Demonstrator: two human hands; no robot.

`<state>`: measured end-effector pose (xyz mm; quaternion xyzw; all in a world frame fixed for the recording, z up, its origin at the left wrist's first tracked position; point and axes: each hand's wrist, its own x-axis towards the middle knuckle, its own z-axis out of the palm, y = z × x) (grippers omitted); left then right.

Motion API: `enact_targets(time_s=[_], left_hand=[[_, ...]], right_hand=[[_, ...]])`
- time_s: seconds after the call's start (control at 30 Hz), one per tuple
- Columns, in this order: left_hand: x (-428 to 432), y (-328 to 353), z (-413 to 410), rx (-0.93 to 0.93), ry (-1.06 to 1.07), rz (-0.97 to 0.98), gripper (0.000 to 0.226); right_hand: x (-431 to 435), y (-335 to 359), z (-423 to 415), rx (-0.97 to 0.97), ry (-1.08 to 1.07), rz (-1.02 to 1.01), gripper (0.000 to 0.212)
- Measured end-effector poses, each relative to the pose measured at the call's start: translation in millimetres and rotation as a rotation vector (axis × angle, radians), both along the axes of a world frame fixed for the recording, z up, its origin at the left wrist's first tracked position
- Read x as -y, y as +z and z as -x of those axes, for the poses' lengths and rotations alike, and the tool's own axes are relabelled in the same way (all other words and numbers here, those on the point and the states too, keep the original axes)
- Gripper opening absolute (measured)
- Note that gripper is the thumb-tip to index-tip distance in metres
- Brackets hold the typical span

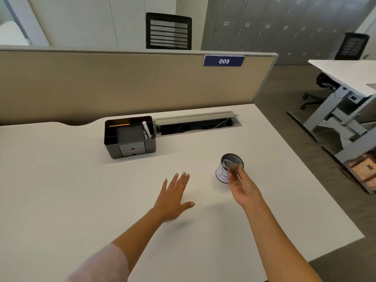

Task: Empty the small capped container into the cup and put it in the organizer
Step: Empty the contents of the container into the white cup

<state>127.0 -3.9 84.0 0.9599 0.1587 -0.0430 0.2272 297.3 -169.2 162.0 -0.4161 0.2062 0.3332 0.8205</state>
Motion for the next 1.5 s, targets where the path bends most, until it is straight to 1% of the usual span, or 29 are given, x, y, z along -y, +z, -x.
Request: enact_targets(time_s=[0.07, 0.13, 0.2, 0.27, 0.3, 0.37, 0.47, 0.53, 0.6, 0.73, 0.83, 0.97, 1.27, 1.5], left_hand=[[-3, -11, -8, -0.063, -0.024, -0.048, 0.099], [-7, -21, -15, -0.121, -0.008, -0.055, 0.105], [-11, -30, -20, -0.191, 0.009, -0.050, 0.099], [-15, -39, -21, -0.267, 0.010, -0.044, 0.090], [-17, -43, -20, -0.299, 0.015, -0.037, 0.089], [-21, -49, -19, -0.336, 0.026, -0.019, 0.089], [-24, -57, -15, -0.331, 0.029, 0.017, 0.091], [-25, -61, -11, -0.313, 0.032, 0.030, 0.102], [-24, -66, -9, -0.294, 0.047, 0.040, 0.113], [-26, -71, -8, -0.290, 0.066, 0.057, 0.115], [-26, -72, -9, -0.287, 0.063, 0.057, 0.112], [-26, -72, -8, -0.282, 0.067, 0.057, 0.109], [-28, -74, -9, -0.288, 0.060, 0.071, 0.112], [-28, -74, -10, -0.287, 0.060, 0.061, 0.111]], right_hand=[[5, -2, -23, 0.074, -0.067, 0.069, 0.019], [5, -6, -41, 0.189, -0.116, 0.181, 0.025], [3, -11, -55, 0.329, -0.118, 0.380, 0.028], [1, -15, -64, 0.469, -0.078, 0.627, 0.028], [0, -17, -67, 0.546, -0.049, 0.707, 0.028], [1, -19, -71, 0.711, 0.029, 0.782, 0.026], [1, -23, -77, 0.926, 0.185, 0.840, 0.023], [1, -25, -79, 1.040, 0.286, 0.881, 0.023], [1, -29, -80, 1.108, 0.368, 0.909, 0.024], [0, -34, -80, 1.155, 0.453, 0.938, 0.028], [-2, -35, -80, 1.132, 0.469, 0.929, 0.026], [-5, -35, -80, 1.123, 0.455, 0.922, 0.026], [-4, -35, -85, 1.134, 0.439, 0.912, 0.024], [-1, -33, -86, 1.171, 0.349, 0.909, 0.026]])
